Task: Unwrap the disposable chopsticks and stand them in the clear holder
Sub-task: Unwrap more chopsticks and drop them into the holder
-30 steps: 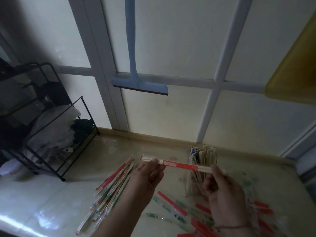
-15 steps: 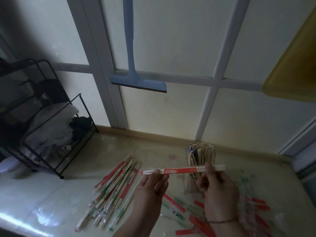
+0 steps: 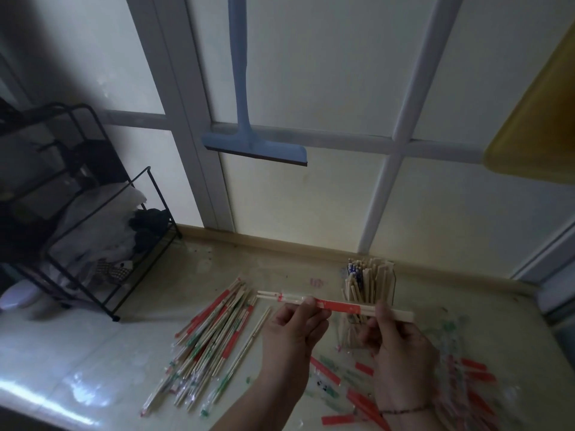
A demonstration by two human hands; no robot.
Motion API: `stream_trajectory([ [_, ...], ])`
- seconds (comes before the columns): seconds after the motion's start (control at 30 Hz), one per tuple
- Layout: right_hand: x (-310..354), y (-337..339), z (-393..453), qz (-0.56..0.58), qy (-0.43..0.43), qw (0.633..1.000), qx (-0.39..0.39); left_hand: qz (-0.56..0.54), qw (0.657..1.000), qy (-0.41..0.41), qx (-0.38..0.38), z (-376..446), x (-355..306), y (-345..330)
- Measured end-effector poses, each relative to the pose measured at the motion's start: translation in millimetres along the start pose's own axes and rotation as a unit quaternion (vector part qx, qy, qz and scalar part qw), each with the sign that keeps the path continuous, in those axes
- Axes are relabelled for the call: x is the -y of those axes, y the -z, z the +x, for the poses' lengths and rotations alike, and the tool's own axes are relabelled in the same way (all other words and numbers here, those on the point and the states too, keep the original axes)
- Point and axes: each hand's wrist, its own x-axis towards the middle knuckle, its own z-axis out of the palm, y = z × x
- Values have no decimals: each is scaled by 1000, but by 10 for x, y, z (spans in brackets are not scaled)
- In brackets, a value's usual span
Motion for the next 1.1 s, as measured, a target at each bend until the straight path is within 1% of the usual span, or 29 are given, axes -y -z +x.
stream_trajectory([
  [0.23,15,131,48,34,-31,999,15,67,995,20,77,13,-42,48],
  [0.27,28,148,51,37,-31,999,21,53,996,17,76,40,-75,84],
  [0.37,28,190,55,50,-30,997,52,1,999,7,42,156,-191,199],
  [0.47,42,225,75,57,-25,995,82,-26,999,28,29,248,-276,302],
  [0.6,88,360,166,47,1,996,77,-34,999,28,21,353,-382,432],
  [0.7,112,548,267,74,3,995,68,-36,999,22,14,428,-450,555],
  [0.87,67,958,540,109,-12,994,-9,-23,999,19,-22,557,-549,773],
  [0.93,15,1216,639,116,-13,993,-26,-33,999,5,-36,581,-613,850],
  [0.97,-9,1324,692,144,-36,989,-23,-40,998,-3,-39,584,-652,884],
  [1.0,-57,1451,686,174,-77,982,11,-43,998,-10,-43,593,-682,923],
  [1.03,-147,1638,698,150,-139,978,46,-43,998,-14,-46,602,-704,955],
  [1.07,-441,1903,731,152,-155,972,94,-39,998,-15,-49,617,-711,984],
  [1.1,-665,2101,850,253,-212,923,196,-32,998,-14,-48,617,-707,987],
])
